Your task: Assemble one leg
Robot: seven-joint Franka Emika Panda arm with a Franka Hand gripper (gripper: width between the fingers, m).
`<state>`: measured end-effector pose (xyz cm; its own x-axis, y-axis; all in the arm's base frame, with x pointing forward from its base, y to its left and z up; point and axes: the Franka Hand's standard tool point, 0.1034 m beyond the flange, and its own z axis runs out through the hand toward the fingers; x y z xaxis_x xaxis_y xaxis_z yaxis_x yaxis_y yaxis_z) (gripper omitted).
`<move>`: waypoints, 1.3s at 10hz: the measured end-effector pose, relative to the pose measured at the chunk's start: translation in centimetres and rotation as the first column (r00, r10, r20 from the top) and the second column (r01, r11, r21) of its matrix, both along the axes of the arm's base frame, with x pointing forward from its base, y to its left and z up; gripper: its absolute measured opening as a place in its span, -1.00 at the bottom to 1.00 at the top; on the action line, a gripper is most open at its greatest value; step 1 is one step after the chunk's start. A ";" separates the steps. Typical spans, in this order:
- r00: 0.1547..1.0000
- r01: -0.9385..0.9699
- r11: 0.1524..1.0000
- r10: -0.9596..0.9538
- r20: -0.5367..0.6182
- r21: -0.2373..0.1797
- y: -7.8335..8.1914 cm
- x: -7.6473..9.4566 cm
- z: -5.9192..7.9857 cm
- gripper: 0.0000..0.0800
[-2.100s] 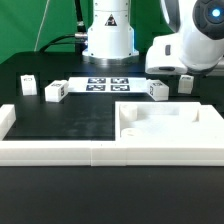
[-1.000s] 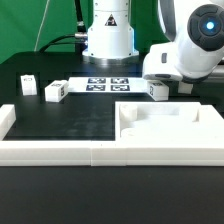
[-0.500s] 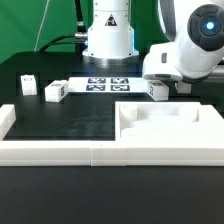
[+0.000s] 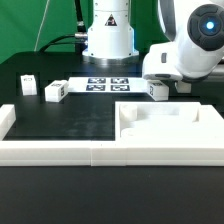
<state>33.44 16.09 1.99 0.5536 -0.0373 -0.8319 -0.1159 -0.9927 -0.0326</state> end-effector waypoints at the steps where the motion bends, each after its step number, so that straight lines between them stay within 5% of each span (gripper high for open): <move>1: 1.000 -0.007 1.000 0.007 0.004 0.002 -0.1 0.4 1.5 -0.28; 4: 0.999 -0.028 1.000 0.028 0.040 0.006 0.3 1.5 5.0 -0.28; 7: 0.996 -0.021 1.000 0.020 0.088 0.003 0.4 1.9 4.6 -0.27; 10: 0.942 -0.038 0.999 0.034 0.334 0.003 -0.2 3.8 4.3 -0.27; 13: 0.831 -0.041 0.999 0.040 0.554 -0.012 -0.7 5.8 6.3 -0.27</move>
Offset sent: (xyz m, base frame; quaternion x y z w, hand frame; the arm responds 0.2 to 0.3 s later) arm 0.0074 0.0049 0.0446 -0.0171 -0.0234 -0.0141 0.9995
